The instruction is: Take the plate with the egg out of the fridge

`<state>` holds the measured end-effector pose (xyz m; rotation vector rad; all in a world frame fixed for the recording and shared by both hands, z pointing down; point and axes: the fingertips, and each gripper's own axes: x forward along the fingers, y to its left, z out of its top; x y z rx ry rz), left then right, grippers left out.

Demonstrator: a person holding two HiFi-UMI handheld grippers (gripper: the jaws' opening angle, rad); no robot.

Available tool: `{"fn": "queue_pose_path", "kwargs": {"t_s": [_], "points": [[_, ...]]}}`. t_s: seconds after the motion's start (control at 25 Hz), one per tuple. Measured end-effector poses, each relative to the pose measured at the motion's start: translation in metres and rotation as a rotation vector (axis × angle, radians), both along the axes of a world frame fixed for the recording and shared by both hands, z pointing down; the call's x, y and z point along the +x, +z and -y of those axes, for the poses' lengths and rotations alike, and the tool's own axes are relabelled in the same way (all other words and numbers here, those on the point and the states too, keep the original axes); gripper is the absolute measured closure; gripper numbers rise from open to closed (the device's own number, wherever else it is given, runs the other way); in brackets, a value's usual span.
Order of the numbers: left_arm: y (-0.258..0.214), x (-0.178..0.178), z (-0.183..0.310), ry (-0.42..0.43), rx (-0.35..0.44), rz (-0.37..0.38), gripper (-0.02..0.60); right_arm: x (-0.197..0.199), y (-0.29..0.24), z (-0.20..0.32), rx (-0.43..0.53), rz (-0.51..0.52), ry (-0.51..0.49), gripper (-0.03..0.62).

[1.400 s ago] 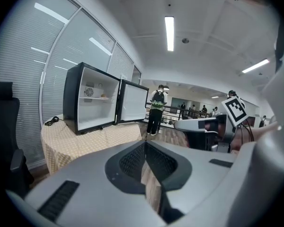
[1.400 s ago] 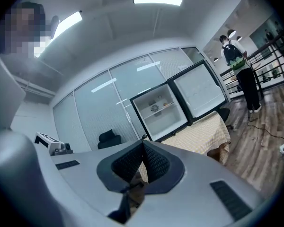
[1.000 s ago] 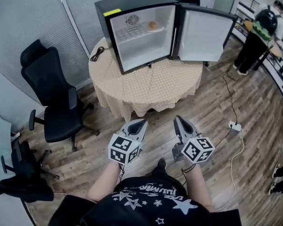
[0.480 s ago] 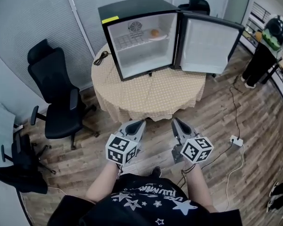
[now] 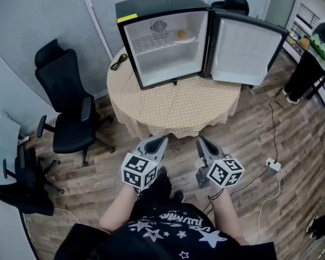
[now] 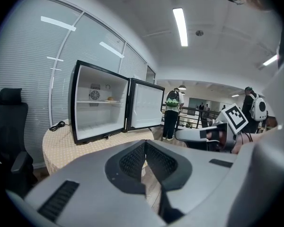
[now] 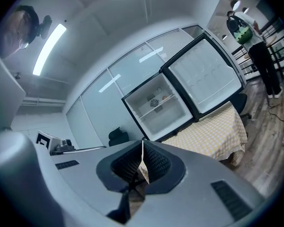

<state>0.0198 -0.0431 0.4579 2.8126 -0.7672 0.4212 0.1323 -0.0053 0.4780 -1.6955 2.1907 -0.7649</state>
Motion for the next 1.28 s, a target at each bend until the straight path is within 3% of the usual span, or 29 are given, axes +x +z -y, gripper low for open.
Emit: {"fn": "queue_pose_path", "kwargs": {"t_s": [0.48,1.28], "points": [[0.0,0.029,0.06,0.027,0.005,-0.044,0.574,0.029,-0.003,0.045,-0.016,-0.031,0.039,0.565],[-0.011,0.079,0.236,0.037,0.016,-0.075,0.574,0.079,-0.011,0.217,-0.042,0.061,0.08,0.563]]}}
